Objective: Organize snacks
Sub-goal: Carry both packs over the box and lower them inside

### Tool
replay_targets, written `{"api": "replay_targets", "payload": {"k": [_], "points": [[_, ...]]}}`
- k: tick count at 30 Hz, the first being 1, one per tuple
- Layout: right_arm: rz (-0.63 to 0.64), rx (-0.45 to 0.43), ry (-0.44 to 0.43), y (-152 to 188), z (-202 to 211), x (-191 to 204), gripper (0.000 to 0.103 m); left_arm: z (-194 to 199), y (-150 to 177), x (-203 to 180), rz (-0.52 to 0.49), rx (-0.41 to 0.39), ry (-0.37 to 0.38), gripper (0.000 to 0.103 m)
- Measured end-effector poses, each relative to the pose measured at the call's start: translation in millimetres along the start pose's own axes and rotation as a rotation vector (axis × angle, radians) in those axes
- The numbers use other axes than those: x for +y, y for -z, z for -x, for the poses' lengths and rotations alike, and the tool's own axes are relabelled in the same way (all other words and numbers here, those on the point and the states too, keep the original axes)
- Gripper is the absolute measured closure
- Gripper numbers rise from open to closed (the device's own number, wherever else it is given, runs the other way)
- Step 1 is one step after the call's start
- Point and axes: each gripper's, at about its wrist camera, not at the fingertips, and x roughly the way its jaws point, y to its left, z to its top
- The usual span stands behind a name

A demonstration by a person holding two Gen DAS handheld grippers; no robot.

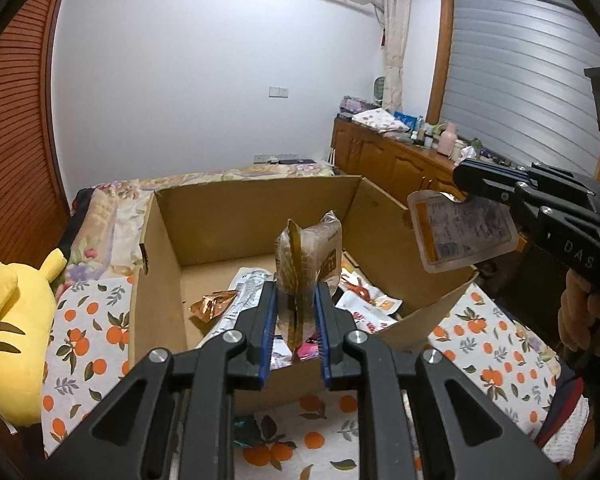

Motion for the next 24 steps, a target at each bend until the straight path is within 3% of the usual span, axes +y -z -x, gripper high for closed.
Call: {"api": "replay_targets", "payload": {"k": [24], "points": [[-0.095,0.117,-0.029,9,-65,-1,0.097,-26,-11,17,-0.008,0.043,-0.088,0.087]]}}
